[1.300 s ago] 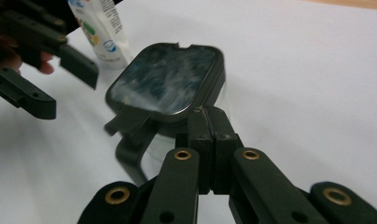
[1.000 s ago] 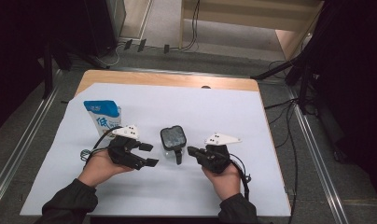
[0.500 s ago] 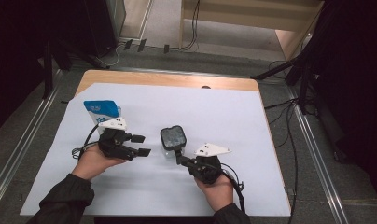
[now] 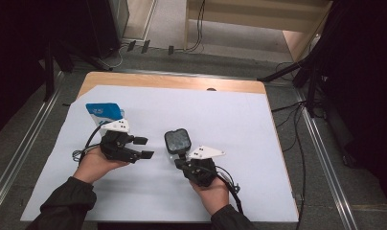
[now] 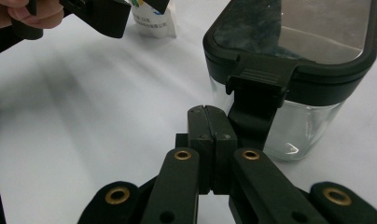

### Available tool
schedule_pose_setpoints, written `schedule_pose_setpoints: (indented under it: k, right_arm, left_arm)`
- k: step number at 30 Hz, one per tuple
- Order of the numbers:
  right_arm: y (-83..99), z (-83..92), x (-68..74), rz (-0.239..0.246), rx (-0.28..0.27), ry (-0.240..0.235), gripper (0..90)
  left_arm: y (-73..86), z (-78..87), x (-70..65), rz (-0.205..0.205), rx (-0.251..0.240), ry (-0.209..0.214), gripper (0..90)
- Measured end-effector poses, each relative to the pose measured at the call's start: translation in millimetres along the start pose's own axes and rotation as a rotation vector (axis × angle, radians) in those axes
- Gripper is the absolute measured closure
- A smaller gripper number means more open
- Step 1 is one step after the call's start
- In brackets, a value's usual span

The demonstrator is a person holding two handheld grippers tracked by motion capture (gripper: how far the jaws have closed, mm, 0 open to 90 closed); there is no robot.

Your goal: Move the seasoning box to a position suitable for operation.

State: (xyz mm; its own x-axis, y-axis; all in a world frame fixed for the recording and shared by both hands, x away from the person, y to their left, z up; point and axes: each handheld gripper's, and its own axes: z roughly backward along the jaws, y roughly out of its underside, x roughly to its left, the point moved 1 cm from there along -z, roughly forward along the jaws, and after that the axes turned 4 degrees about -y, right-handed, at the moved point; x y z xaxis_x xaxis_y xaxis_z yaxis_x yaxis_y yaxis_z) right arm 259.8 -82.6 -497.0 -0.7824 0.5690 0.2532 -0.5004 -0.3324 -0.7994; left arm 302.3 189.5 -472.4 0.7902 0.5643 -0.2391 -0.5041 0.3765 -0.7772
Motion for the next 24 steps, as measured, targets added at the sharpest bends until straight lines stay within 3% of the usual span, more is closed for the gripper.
schedule_pose_setpoints:
  k: [7, 24]
  right_arm:
    - [-0.5, -2.3, 1.9, 0.005, 0.003, 0.002, 90.0]
    - [1.4, 13.4, -12.3, -0.019, 0.008, 0.026, 90.0]
  left_arm:
    - [0.6, 2.4, -0.5, 0.007, -0.005, -0.001, 36.0]
    - [0.6, -4.7, -2.0, 0.015, 0.004, -0.014, 35.9]
